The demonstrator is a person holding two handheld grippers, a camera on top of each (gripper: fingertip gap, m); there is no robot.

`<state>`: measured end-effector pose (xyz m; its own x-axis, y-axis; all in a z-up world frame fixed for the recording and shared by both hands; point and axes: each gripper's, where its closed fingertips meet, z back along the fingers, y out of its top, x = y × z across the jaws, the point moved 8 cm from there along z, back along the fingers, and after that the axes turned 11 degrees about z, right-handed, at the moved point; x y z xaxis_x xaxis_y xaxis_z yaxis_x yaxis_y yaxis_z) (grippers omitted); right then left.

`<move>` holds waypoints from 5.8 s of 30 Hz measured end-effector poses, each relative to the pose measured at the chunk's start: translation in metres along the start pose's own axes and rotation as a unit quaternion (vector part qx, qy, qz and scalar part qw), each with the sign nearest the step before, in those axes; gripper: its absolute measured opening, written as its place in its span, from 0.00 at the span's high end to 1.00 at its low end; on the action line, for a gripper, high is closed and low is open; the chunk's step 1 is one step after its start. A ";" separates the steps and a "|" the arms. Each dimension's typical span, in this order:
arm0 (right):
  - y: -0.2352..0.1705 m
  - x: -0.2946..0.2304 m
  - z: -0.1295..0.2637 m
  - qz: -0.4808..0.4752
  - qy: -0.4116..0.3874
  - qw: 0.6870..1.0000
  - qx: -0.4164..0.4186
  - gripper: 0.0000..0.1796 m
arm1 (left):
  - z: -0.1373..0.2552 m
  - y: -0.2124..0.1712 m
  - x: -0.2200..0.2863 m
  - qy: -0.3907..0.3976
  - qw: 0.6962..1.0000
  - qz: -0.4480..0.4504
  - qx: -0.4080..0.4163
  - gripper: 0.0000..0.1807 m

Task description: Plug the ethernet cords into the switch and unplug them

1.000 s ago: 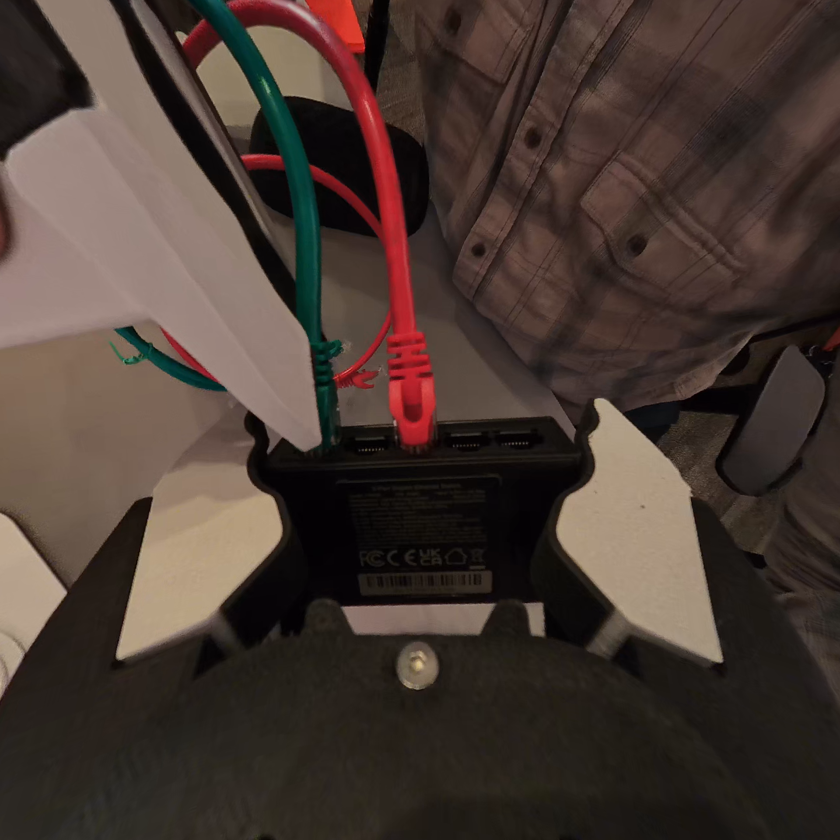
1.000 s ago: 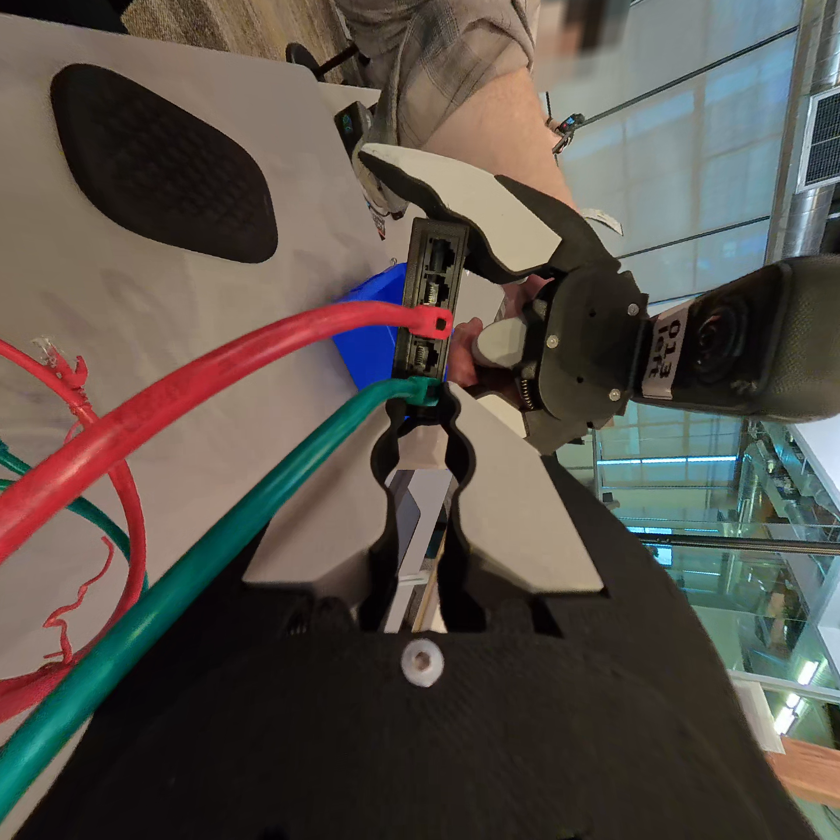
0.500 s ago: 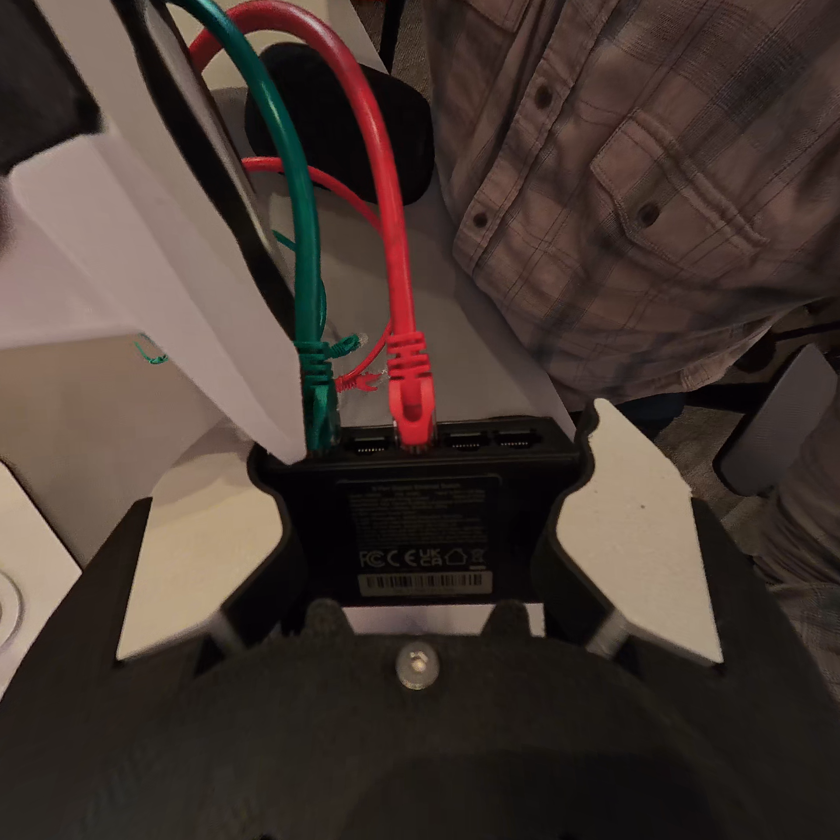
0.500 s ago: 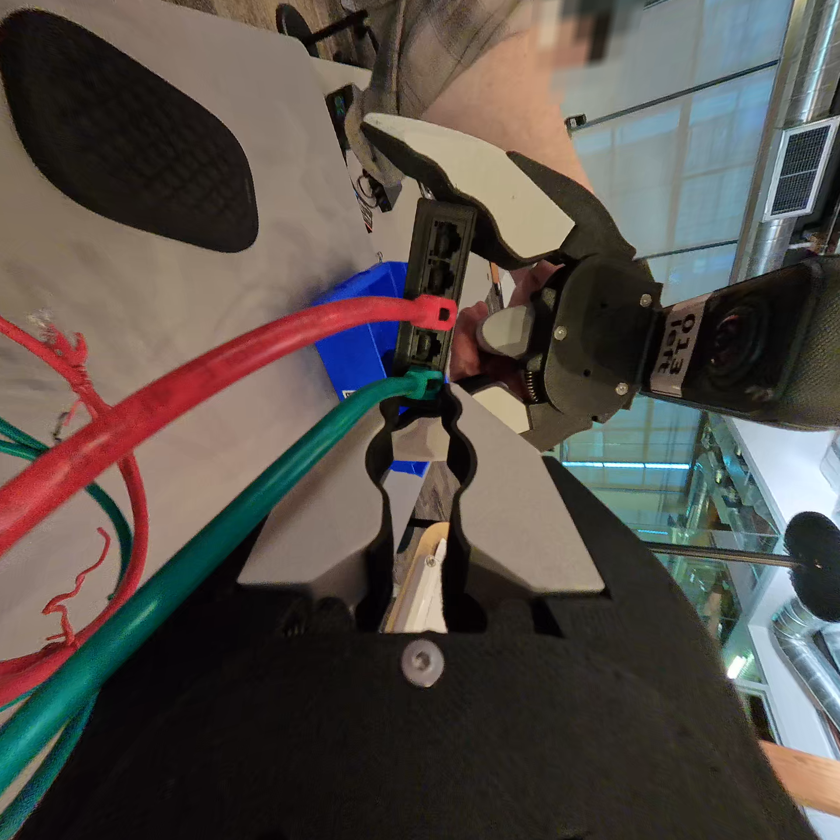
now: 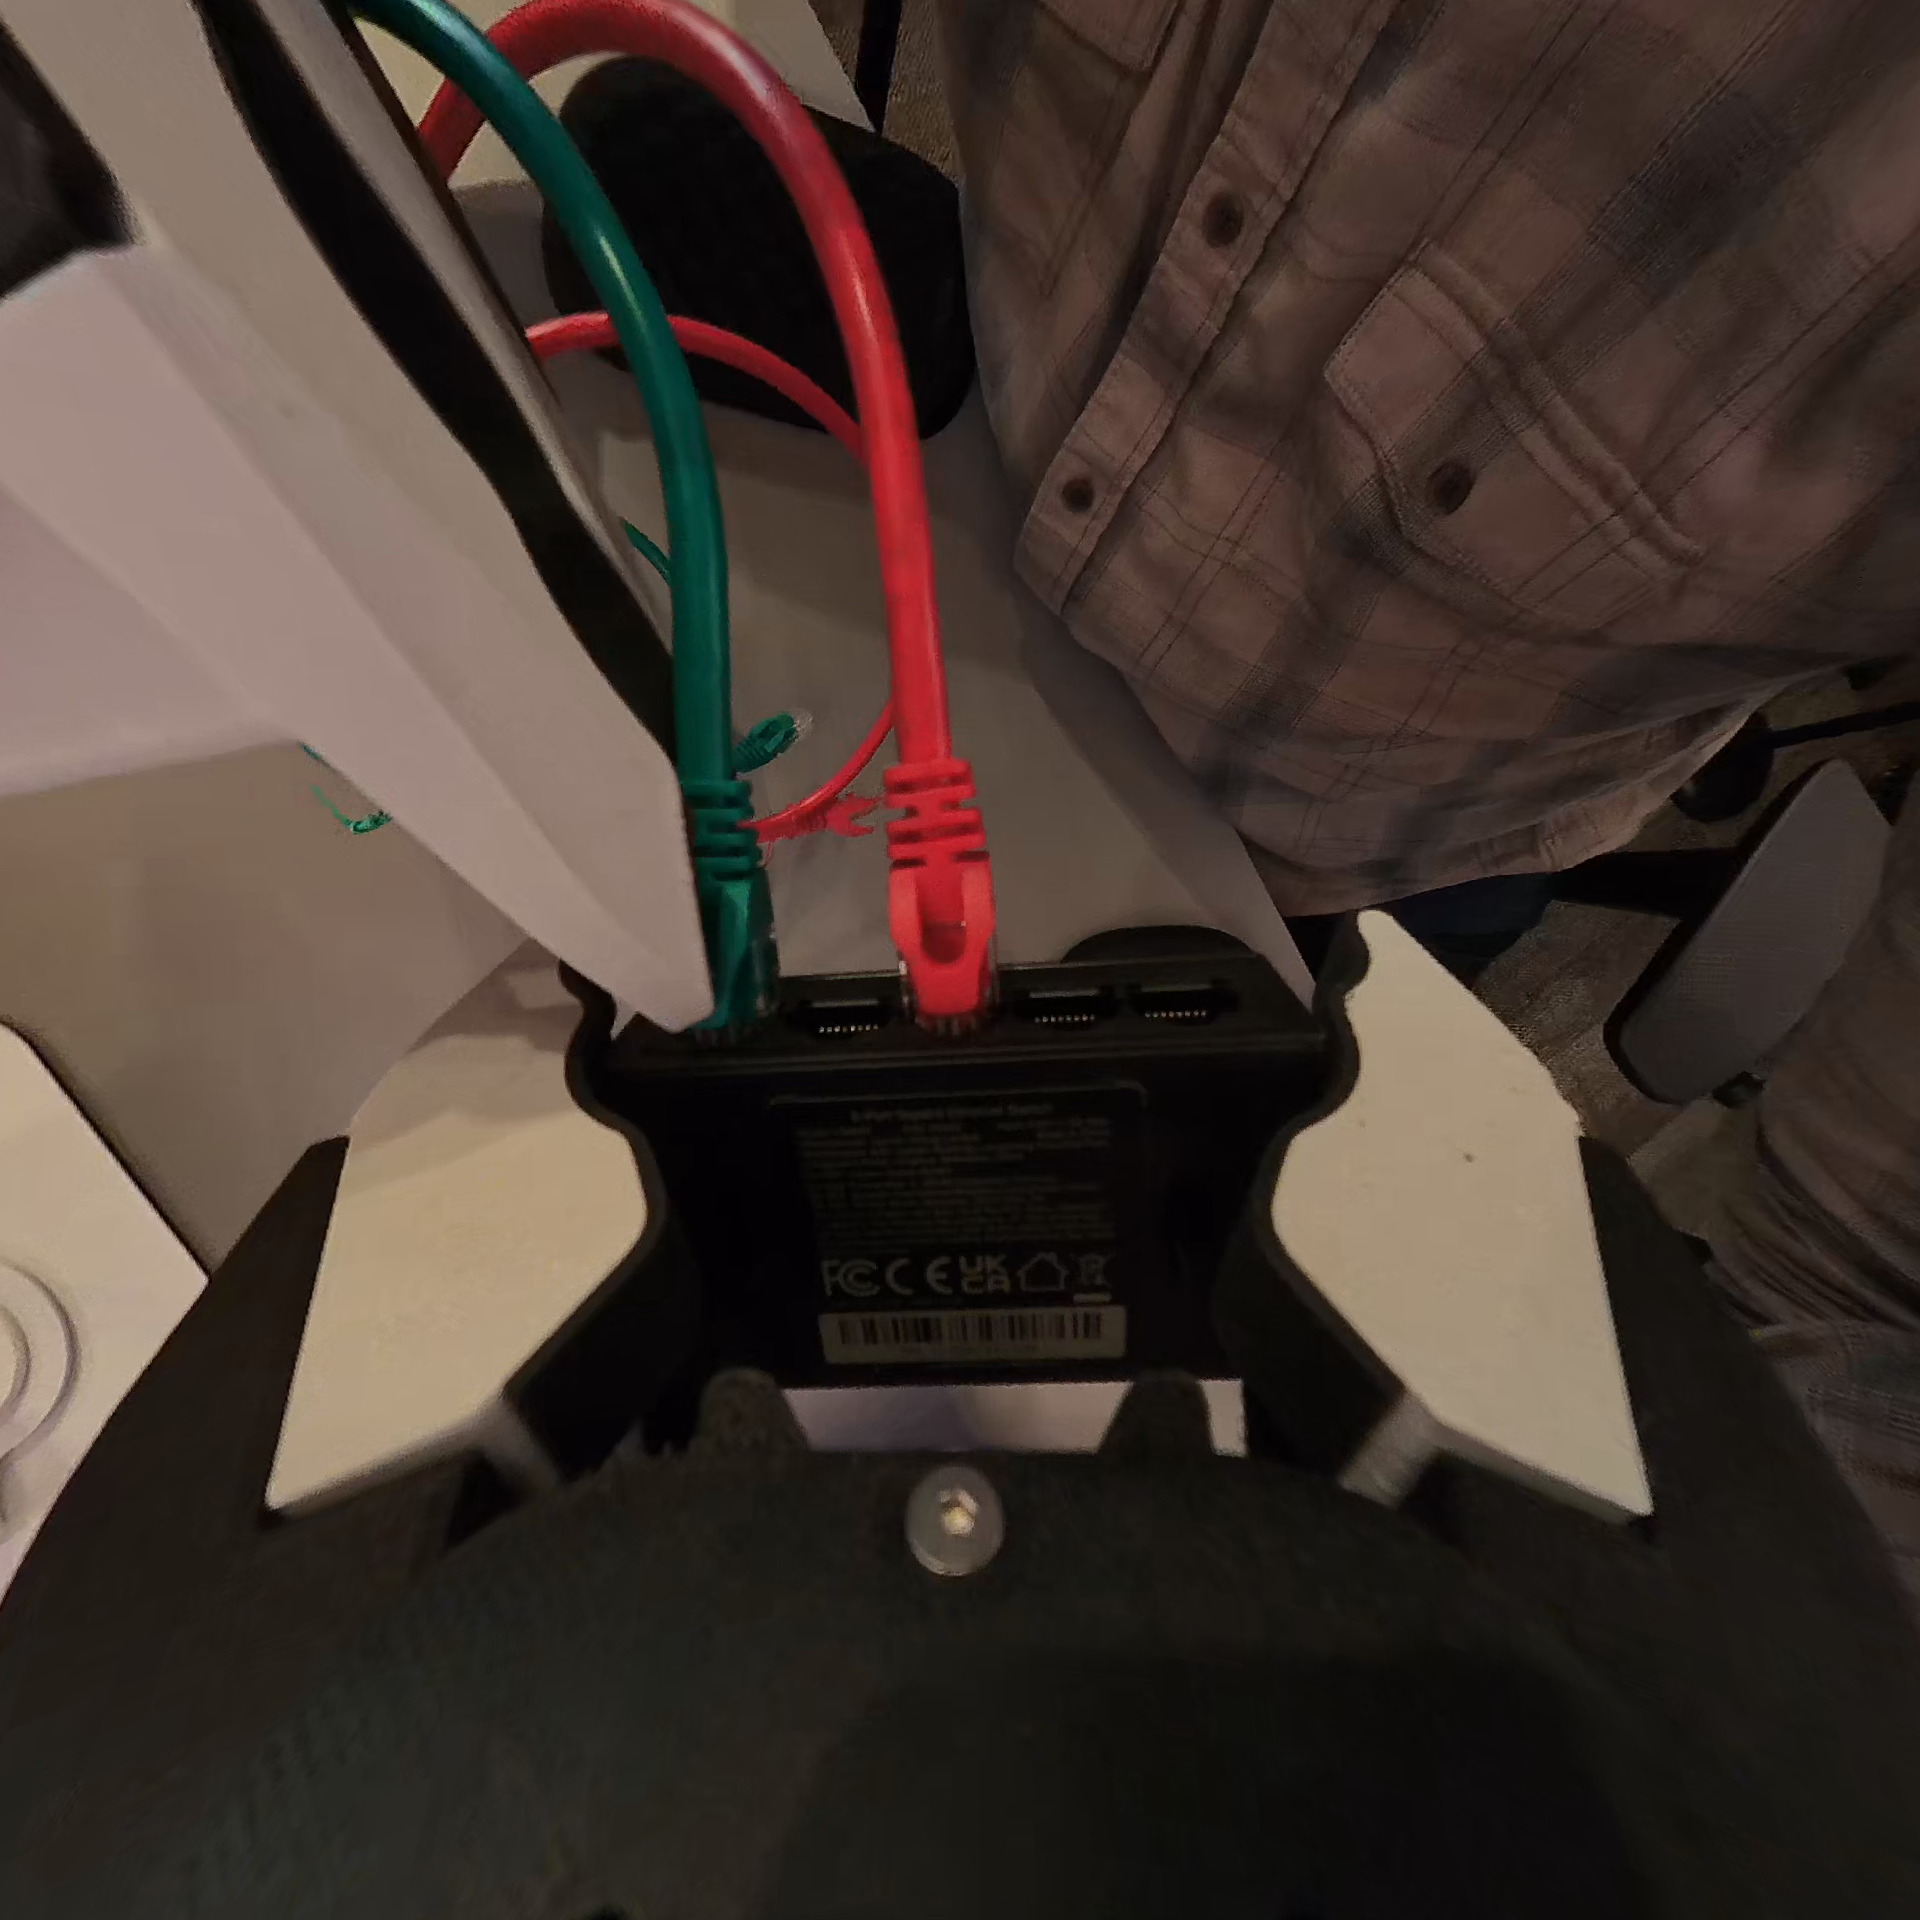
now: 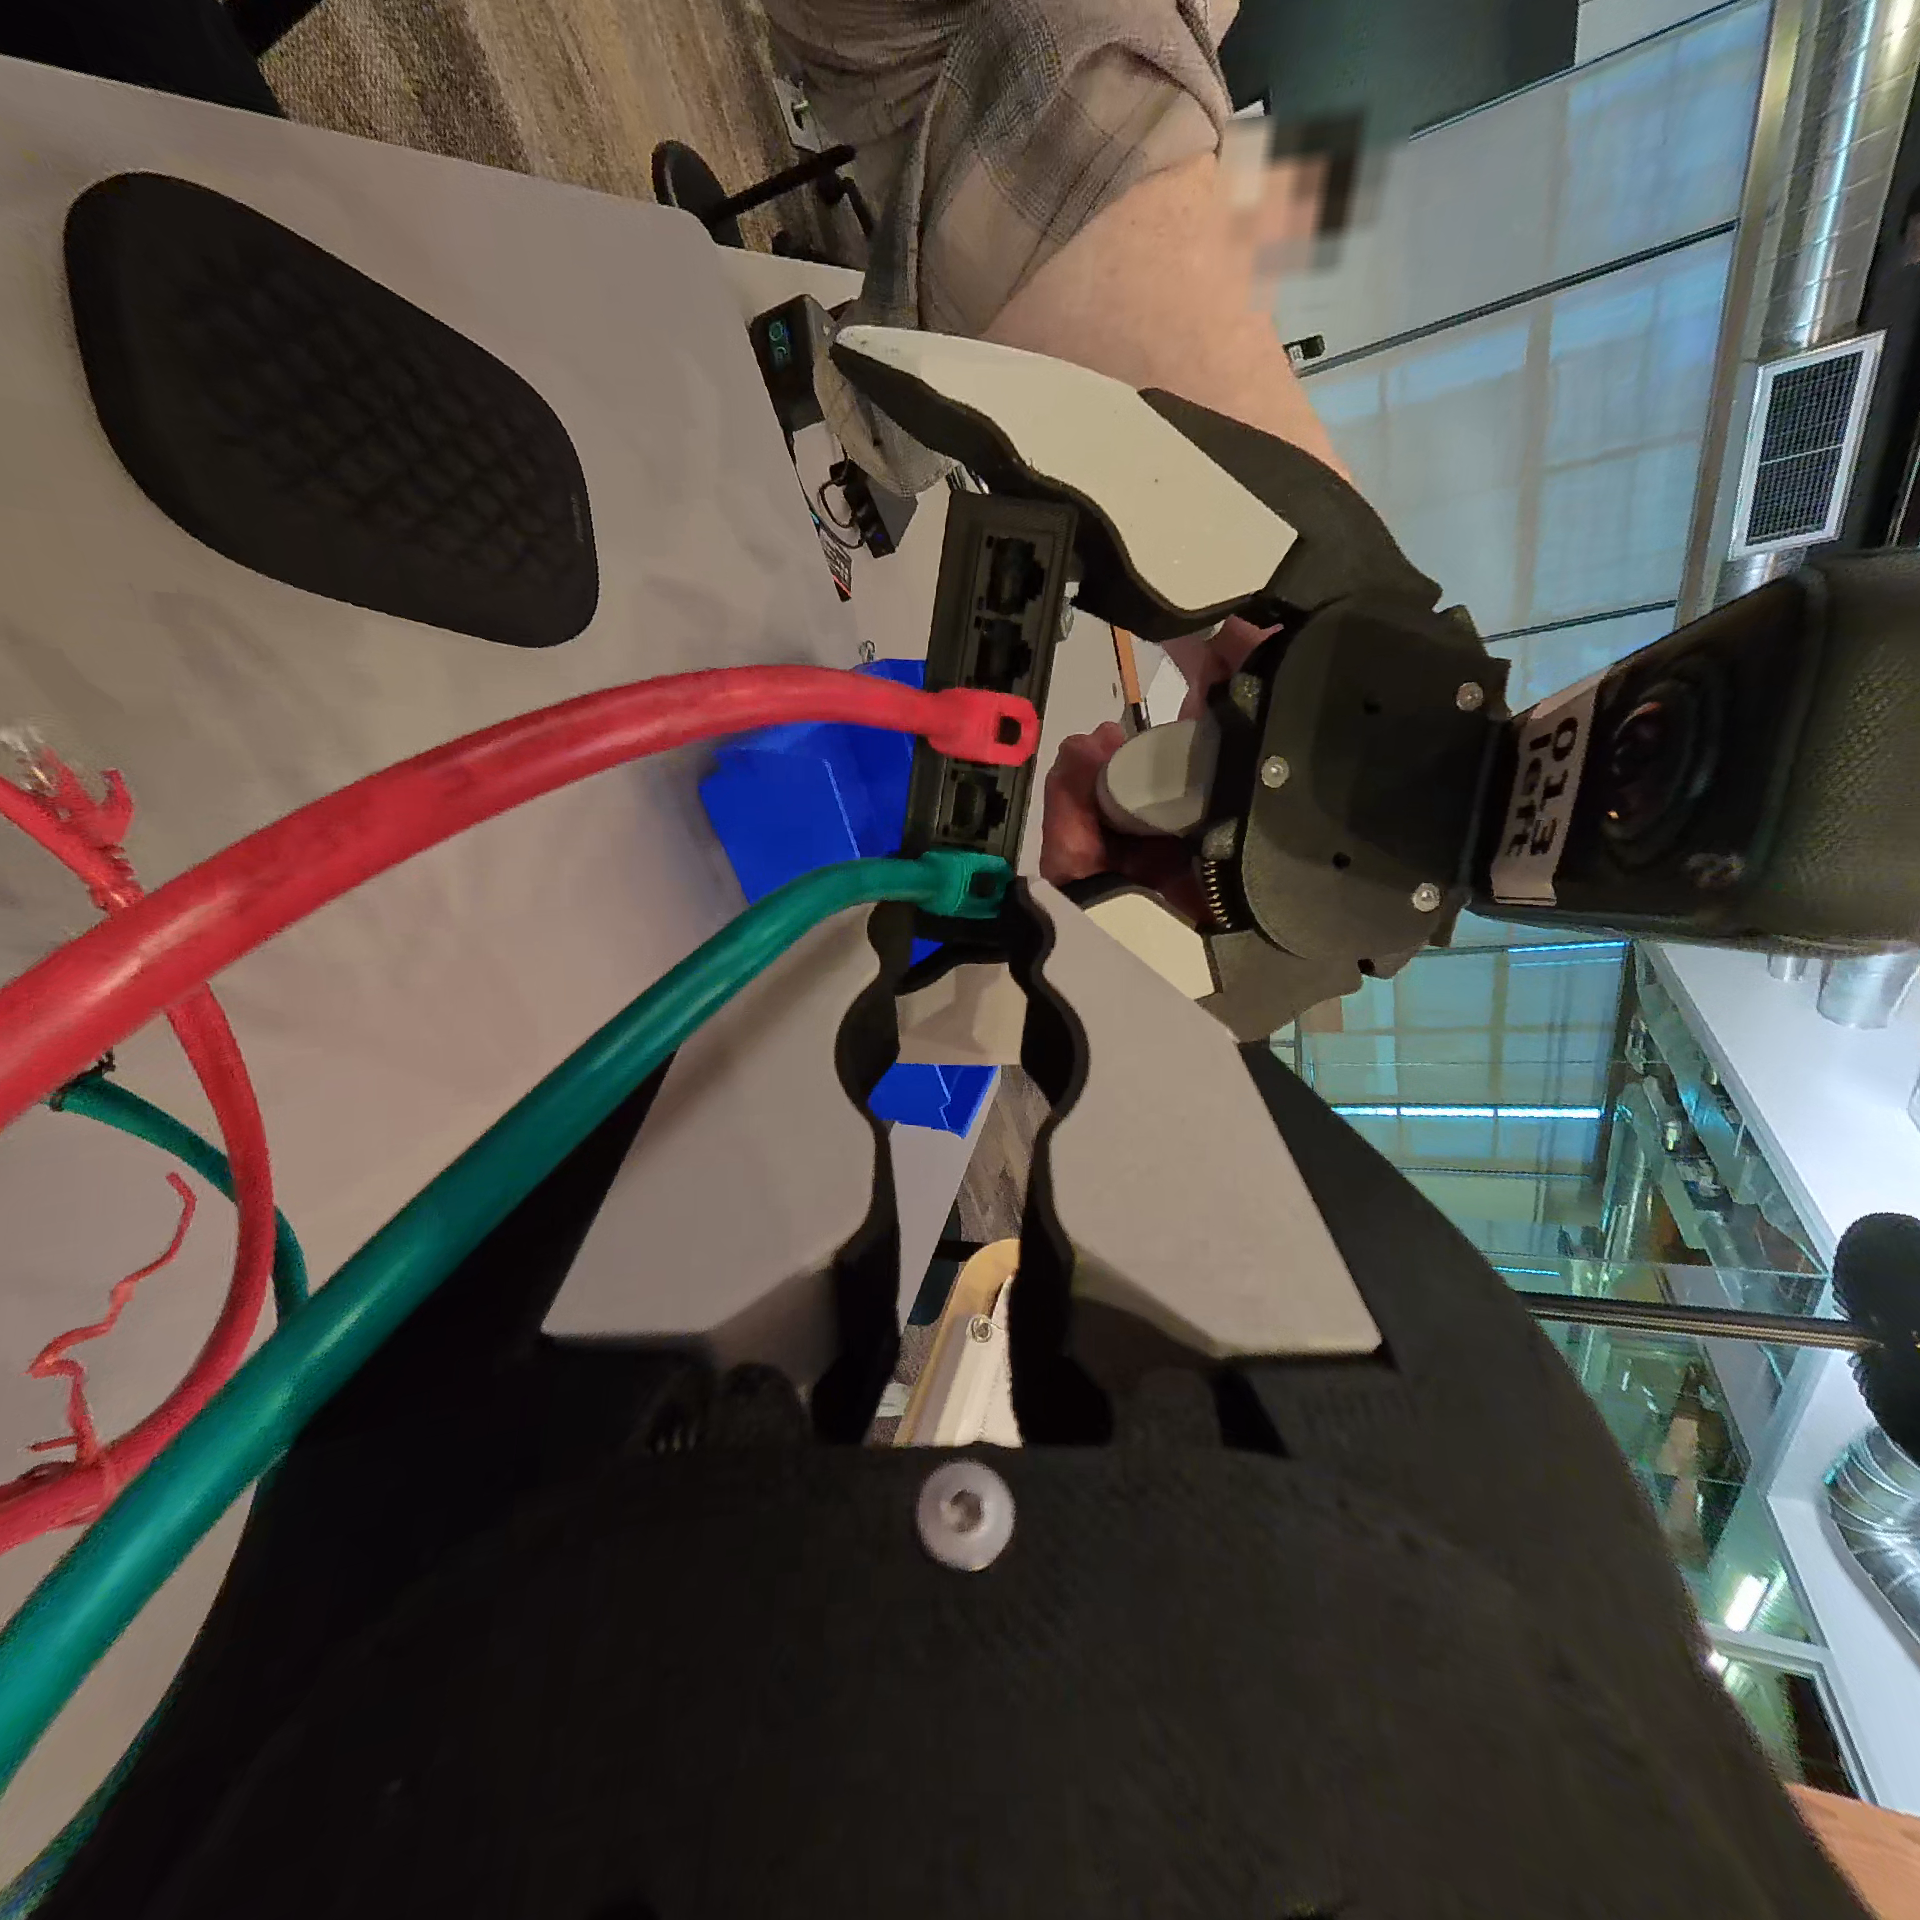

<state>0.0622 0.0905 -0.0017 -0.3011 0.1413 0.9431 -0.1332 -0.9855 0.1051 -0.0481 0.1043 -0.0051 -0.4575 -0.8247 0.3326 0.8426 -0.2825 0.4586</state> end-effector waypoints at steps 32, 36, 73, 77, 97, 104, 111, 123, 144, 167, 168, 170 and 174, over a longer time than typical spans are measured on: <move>0.000 0.007 0.003 -0.002 0.001 1.000 -0.010 0.92 | 0.007 0.010 0.002 0.004 1.000 -0.004 0.003 0.30; 0.000 0.008 0.003 -0.002 0.009 1.000 -0.014 0.93 | 0.006 0.010 0.002 0.004 1.000 -0.005 0.002 0.30; 0.011 -0.014 0.002 -0.047 0.038 0.995 -0.079 0.95 | -0.019 0.004 -0.004 -0.028 0.998 -0.009 0.049 0.30; -0.001 0.012 0.048 -0.084 -0.004 0.996 -0.038 0.95 | -0.026 -0.022 -0.010 -0.003 0.999 0.038 0.020 0.31; -0.085 -0.003 0.192 -0.133 -0.025 0.913 -0.384 0.95 | -0.037 -0.040 -0.025 0.092 0.994 0.036 0.051 0.31; -0.129 -0.004 0.298 -0.146 -0.058 0.844 -0.513 0.94 | -0.036 -0.045 -0.028 0.088 0.993 0.041 0.068 0.31; -0.166 -0.052 0.368 -0.158 -0.084 0.773 -0.608 0.94 | -0.043 -0.049 -0.028 0.086 0.994 0.051 0.054 0.30; -0.154 -0.110 0.421 -0.210 -0.170 0.714 -0.646 0.94 | -0.047 -0.051 -0.030 0.081 0.994 0.062 0.049 0.30; -0.173 -0.138 0.423 -0.234 -0.193 0.676 -0.671 0.94 | -0.051 -0.048 -0.029 0.076 0.994 0.058 0.044 0.31; -0.155 -0.253 0.355 -0.265 0.296 0.686 -0.609 0.79 | -0.061 -0.049 -0.029 0.069 0.995 0.059 0.034 0.31; -0.153 -0.250 0.355 -0.271 0.306 0.682 -0.606 0.77 | -0.060 -0.049 -0.029 0.070 0.995 0.059 0.032 0.31; -0.147 -0.241 0.355 -0.287 0.321 0.677 -0.597 0.77 | -0.060 -0.049 -0.028 0.072 0.995 0.058 0.032 0.31; -0.139 -0.212 0.356 -0.319 0.266 0.674 -0.610 0.87 | -0.056 -0.049 -0.025 0.075 0.995 0.055 0.034 0.31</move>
<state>0.4805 0.1645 -0.1040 -0.0675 0.8342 0.5473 -0.9763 0.0577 -0.2084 -0.0618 0.1112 -0.0823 -0.3109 -0.9144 0.2592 0.8621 -0.1564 0.4820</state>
